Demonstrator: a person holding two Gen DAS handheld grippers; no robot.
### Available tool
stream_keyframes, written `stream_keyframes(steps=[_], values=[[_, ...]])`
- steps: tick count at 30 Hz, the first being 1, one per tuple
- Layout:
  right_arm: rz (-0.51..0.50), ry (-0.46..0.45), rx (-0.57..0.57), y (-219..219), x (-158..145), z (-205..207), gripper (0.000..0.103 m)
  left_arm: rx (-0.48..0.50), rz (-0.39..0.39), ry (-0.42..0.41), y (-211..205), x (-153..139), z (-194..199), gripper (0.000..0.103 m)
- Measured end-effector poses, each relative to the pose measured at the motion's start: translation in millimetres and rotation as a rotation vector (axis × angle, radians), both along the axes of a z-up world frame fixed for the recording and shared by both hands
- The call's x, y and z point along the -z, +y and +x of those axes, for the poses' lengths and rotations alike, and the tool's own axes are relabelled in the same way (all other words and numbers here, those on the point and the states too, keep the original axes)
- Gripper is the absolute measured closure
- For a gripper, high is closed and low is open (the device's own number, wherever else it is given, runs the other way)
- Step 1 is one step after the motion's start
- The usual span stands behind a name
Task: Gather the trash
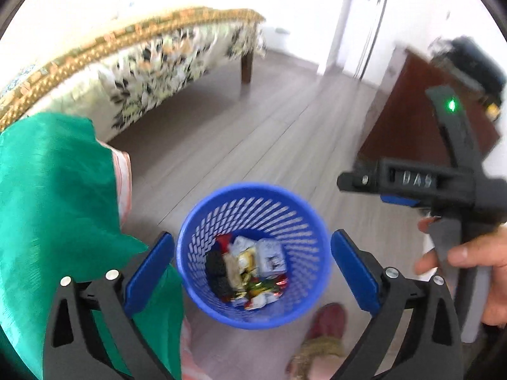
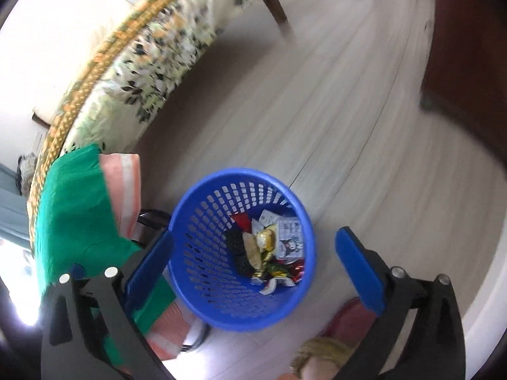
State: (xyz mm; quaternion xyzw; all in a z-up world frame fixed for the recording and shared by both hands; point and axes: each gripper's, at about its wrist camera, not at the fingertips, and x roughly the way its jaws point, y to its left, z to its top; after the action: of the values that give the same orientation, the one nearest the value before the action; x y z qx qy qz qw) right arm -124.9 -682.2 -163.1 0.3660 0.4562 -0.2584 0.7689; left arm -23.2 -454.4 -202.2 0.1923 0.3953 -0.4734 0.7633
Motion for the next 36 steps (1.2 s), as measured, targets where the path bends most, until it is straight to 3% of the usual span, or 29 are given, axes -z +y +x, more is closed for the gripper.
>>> stream_keyframes(steps=[4,8,10,13,14,18,29,36], values=[[-0.172,0.021,-0.041,36.7,-49.9,-29.2,0.005,0.015,0.02,-0.051,21.5,-30.2,-23.3,0.005],[-0.425,0.016,-0.063,85.6,-96.8,-55.7,0.005,0.011,-0.016,-0.096,40.2,-54.1,-35.6,0.005],[-0.413,-0.051,-0.059,97.1,-108.1,-66.3,0.005,-0.002,-0.029,-0.159,47.8,-65.7,-41.9,0.005],[-0.247,-0.173,-0.095,99.9,-112.0,-78.4,0.005,-0.052,-0.021,-0.219,54.0,-73.1,-45.3,0.005],[-0.251,-0.179,-0.085,100.4,-113.2,-80.1,0.005,-0.078,-0.006,-0.224,57.2,-74.1,-45.8,0.005],[-0.362,-0.102,-0.062,116.0,-122.6,-79.8,0.005,-0.093,-0.001,-0.115,64.6,-71.0,-34.0,0.005],[-0.348,0.05,-0.142,158.9,-100.3,-65.5,0.005,-0.086,0.055,-0.105,73.0,-72.3,-39.6,0.005],[-0.345,0.08,-0.152,163.6,-94.5,-65.2,0.005,-0.088,0.065,-0.102,71.0,-71.7,-40.8,0.005]])
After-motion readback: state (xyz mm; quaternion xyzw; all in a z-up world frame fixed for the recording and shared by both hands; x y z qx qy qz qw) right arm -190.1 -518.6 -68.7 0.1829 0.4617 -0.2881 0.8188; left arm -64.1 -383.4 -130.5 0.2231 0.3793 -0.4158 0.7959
